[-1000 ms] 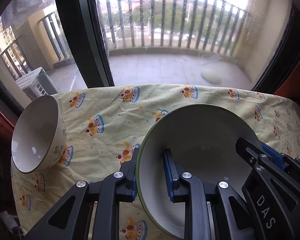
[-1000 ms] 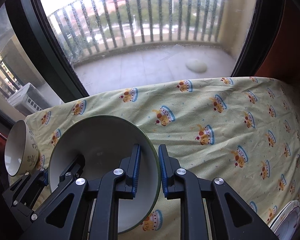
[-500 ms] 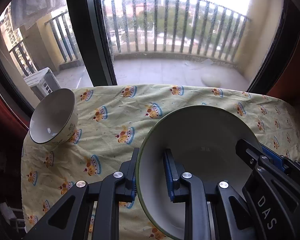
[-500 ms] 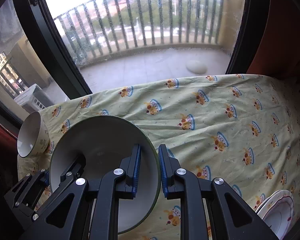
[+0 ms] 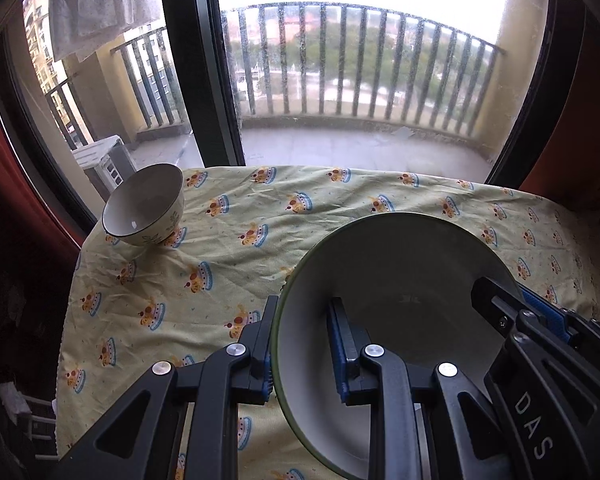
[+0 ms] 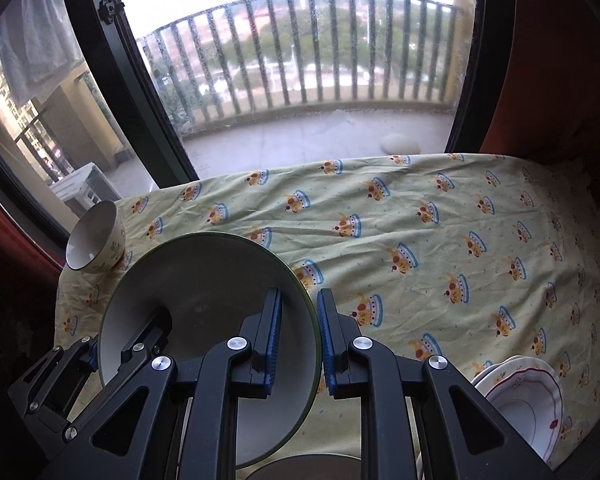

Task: Organize plates and bowls
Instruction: 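Lift the cream bowl with both grippers and carry it toward the plate stack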

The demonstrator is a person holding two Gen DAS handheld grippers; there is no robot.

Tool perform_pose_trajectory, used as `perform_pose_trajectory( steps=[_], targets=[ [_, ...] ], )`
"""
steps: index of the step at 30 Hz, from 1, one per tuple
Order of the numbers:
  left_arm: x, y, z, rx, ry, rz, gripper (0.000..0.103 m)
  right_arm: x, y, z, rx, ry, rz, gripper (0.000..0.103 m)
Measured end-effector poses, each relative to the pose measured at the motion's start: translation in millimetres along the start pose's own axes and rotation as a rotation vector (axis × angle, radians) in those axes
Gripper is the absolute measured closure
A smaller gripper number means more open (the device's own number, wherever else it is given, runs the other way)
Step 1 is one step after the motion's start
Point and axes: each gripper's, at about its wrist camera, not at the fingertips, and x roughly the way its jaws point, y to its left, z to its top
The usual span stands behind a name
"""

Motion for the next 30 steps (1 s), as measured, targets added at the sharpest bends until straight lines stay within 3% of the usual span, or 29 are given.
perform_pose_trajectory(
  steps=[18, 30],
  targets=[
    [-61.2, -19.9, -63.9, -0.038, -0.047, 0.031, 0.081, -64.4, -32.1, -58.4, -0.066, -0.035, 0.055, 0.081],
    [-64.6, -29.0, -103.2, -0.035, -0.011, 0.034, 0.081, -70.0, -48.3, -99.7, -0.095, 0.0, 0.055, 0.081]
  ],
)
